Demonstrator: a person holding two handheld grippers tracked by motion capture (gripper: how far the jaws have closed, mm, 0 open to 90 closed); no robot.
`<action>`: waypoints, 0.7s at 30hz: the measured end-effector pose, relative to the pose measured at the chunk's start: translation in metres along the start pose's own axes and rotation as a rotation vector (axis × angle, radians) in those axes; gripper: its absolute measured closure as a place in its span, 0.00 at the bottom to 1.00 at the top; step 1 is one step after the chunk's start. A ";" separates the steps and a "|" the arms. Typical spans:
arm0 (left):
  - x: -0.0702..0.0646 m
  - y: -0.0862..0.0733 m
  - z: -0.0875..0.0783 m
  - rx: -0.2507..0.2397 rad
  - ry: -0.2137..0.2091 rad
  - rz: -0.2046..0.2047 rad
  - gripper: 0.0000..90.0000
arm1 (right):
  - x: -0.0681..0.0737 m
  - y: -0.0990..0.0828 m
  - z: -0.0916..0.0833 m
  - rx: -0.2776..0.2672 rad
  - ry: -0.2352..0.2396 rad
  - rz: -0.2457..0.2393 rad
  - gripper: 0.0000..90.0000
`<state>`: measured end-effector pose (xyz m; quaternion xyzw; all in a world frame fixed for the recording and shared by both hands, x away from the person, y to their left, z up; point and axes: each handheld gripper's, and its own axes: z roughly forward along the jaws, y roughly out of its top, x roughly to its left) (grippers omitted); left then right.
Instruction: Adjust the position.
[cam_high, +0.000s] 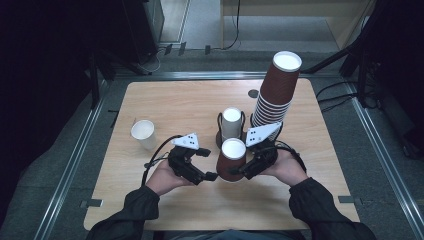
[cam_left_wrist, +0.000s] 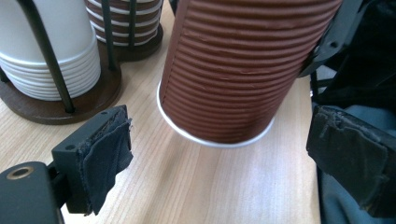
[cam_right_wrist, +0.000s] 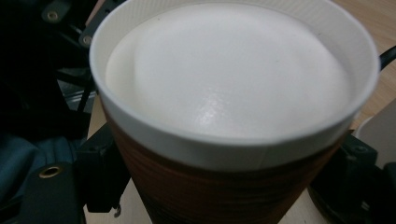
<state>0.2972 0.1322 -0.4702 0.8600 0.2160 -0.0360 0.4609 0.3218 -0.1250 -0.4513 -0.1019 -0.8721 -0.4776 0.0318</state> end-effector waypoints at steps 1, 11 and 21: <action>0.000 0.000 0.001 -0.003 -0.001 0.002 0.07 | 0.000 0.000 0.001 -0.013 0.001 -0.003 0.20; -0.003 0.001 0.016 -0.008 -0.017 0.026 0.04 | 0.005 0.007 0.010 -0.110 0.039 -0.006 0.20; -0.005 0.002 0.018 -0.065 -0.026 0.049 0.04 | 0.011 0.012 0.014 -0.187 0.069 0.021 0.21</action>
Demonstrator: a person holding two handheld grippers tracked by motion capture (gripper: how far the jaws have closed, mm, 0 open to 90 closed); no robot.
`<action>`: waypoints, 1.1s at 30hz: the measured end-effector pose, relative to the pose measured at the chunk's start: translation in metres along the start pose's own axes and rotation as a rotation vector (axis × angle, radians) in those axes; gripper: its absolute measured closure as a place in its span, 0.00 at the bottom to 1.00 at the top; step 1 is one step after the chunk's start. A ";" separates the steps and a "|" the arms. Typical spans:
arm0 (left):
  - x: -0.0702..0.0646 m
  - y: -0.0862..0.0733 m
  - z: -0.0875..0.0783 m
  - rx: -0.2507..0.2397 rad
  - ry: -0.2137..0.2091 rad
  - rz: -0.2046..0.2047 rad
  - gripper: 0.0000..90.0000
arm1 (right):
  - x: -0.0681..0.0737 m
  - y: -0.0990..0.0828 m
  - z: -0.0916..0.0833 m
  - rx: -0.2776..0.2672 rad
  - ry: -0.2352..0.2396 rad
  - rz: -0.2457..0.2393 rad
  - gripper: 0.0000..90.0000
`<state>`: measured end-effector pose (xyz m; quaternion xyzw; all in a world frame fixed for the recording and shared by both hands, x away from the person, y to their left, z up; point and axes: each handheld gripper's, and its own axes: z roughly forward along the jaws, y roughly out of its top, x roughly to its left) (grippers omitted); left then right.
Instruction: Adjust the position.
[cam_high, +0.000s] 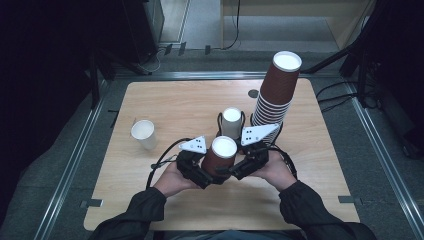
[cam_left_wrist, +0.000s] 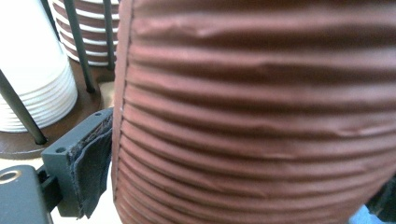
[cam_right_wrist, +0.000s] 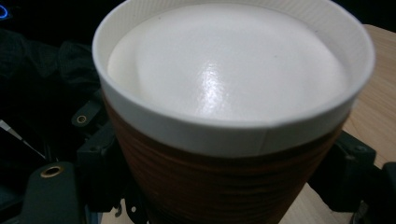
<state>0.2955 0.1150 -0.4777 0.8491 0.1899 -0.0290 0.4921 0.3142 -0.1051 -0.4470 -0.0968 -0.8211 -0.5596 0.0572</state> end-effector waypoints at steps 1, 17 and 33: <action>-0.001 0.000 -0.001 -0.007 0.003 0.001 0.05 | 0.000 0.000 0.000 -0.005 -0.002 0.002 0.21; 0.005 0.003 -0.017 0.054 0.005 0.010 0.14 | -0.004 0.005 -0.010 0.070 -0.022 0.062 0.15; 0.010 -0.003 -0.014 0.316 0.066 0.065 0.12 | -0.001 -0.018 -0.017 0.226 -0.072 0.016 0.16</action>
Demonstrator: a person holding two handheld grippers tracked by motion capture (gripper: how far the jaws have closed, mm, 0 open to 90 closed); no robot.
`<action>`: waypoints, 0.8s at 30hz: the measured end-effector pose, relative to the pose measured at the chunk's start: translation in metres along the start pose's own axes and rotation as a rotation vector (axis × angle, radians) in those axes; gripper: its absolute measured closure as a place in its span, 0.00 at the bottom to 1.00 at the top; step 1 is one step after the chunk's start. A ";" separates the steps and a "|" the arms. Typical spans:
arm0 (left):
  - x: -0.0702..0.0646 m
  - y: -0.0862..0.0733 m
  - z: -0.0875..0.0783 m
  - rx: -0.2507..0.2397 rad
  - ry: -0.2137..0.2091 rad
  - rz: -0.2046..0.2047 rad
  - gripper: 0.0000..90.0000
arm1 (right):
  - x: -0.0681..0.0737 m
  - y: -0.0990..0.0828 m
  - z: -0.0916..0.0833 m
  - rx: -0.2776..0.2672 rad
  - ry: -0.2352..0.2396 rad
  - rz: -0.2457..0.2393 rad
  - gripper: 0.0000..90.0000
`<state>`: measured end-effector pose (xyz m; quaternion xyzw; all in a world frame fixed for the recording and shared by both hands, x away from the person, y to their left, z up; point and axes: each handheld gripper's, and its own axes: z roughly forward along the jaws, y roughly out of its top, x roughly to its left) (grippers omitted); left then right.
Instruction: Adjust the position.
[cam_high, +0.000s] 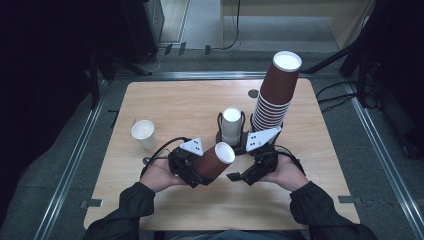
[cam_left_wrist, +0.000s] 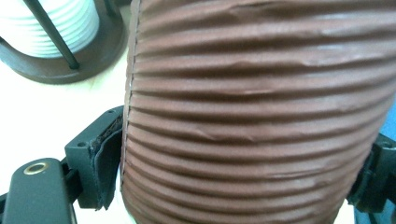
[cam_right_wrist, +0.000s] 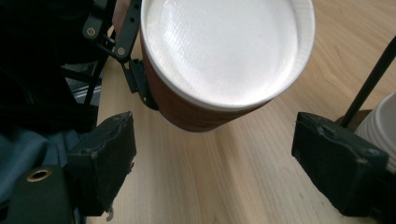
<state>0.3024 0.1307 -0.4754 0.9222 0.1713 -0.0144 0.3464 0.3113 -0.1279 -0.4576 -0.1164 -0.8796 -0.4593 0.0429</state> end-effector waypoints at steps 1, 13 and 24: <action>0.000 0.000 0.001 0.011 0.000 0.001 0.12 | 0.000 -0.002 0.000 0.004 0.000 0.002 0.16; -0.003 0.007 0.024 0.126 -0.080 0.035 0.12 | 0.002 -0.013 0.004 0.052 -0.011 -0.009 0.16; -0.012 0.011 0.041 0.208 -0.143 0.091 0.12 | 0.009 -0.005 0.020 0.137 0.074 -0.091 0.25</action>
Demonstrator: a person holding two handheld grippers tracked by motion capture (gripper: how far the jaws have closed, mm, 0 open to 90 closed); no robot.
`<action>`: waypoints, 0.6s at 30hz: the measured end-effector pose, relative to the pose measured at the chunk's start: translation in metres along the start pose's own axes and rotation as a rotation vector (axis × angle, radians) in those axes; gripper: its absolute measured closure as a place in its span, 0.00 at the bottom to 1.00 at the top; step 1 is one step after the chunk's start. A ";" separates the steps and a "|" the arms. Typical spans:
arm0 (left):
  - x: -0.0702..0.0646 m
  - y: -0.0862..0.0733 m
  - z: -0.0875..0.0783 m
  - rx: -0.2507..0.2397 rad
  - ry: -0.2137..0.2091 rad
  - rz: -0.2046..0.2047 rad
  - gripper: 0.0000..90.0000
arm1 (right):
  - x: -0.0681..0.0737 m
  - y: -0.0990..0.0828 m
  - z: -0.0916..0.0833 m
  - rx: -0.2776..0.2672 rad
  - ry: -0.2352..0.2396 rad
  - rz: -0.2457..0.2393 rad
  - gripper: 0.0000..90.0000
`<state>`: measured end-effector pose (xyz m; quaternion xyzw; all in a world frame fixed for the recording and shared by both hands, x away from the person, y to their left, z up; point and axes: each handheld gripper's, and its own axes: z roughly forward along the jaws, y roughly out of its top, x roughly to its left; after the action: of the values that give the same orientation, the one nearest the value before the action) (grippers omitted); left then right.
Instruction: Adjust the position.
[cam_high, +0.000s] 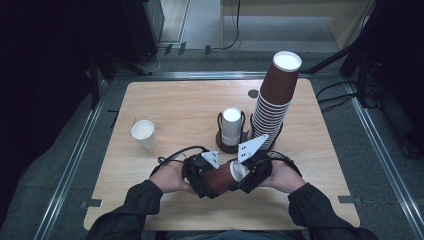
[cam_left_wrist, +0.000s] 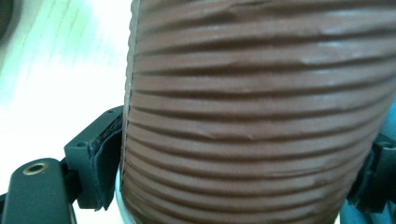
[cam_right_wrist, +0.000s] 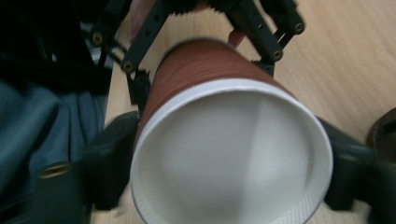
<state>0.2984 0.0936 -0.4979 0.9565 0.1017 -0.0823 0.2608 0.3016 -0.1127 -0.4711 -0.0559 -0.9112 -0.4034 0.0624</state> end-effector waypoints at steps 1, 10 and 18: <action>0.000 0.000 0.000 -0.001 -0.005 -0.001 0.11 | 0.001 0.000 0.001 0.010 0.002 -0.008 0.25; -0.003 -0.004 -0.014 -0.121 0.076 0.011 0.00 | -0.002 0.002 -0.010 -0.057 -0.005 0.009 0.25; -0.001 -0.009 -0.029 -0.245 0.096 -0.026 0.00 | -0.005 -0.002 -0.022 -0.122 -0.028 0.013 0.25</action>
<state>0.2983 0.1162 -0.4778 0.9189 0.1356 -0.0265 0.3694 0.3076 -0.1304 -0.4583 -0.0713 -0.8853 -0.4569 0.0487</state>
